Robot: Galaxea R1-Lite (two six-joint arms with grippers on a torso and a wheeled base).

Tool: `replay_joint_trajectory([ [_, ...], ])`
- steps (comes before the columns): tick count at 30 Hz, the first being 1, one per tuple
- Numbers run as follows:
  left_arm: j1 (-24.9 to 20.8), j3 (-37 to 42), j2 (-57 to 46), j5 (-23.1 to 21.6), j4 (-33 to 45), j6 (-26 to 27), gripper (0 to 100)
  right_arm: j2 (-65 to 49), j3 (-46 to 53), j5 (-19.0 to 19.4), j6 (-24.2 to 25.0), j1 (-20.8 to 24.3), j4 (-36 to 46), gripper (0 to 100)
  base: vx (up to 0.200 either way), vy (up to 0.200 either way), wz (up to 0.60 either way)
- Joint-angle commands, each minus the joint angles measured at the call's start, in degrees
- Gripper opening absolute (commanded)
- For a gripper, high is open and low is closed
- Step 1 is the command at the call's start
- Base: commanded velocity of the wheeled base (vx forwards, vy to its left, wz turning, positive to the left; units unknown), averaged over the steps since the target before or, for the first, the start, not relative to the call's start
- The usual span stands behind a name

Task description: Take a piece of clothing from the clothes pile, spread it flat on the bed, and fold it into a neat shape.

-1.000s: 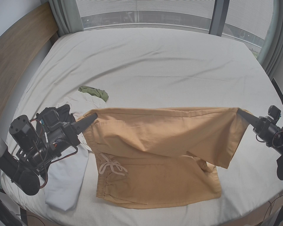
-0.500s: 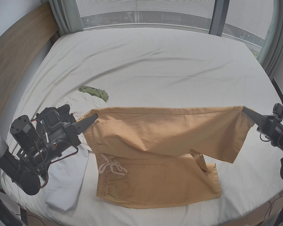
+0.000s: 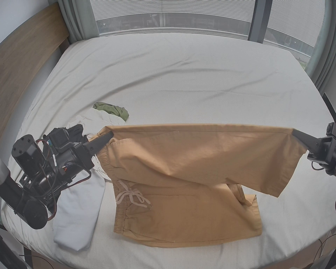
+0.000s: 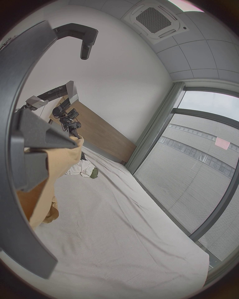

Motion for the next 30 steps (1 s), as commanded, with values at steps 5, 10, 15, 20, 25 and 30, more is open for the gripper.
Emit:
replay_joint_trajectory([
  [5,0.2,-0.4,-2.1,0.0,-0.2,-1.5,0,0.2,-1.0,-0.2,-0.3,-2.0,0.0,0,0.000,0.000,0.00],
  [10,1.3,-0.4,-1.5,0.0,-0.2,-1.5,0,1.4,-1.2,-0.4,-1.4,-2.2,0.0,0,0.000,0.000,0.00],
  [15,0.8,0.3,-2.1,0.1,-0.2,-0.9,0,1.7,-1.1,-0.5,-3.4,-1.9,0.0,0,0.000,0.000,0.00],
  [20,0.5,-0.2,-1.5,0.5,-0.2,-0.8,0,2.3,-1.3,-0.5,-3.5,-1.9,0.0,0,0.000,0.000,0.00],
  [25,0.6,-1.0,-1.2,0.5,-0.2,-0.8,0,4.1,-3.9,-0.7,-3.4,-2.2,0.0,0,0.000,0.000,0.00],
  [30,0.7,-1.5,-0.7,0.6,-0.1,-0.8,0,6.4,-6.2,-1.7,-3.3,-1.6,0.0,0,0.000,0.000,0.00],
])
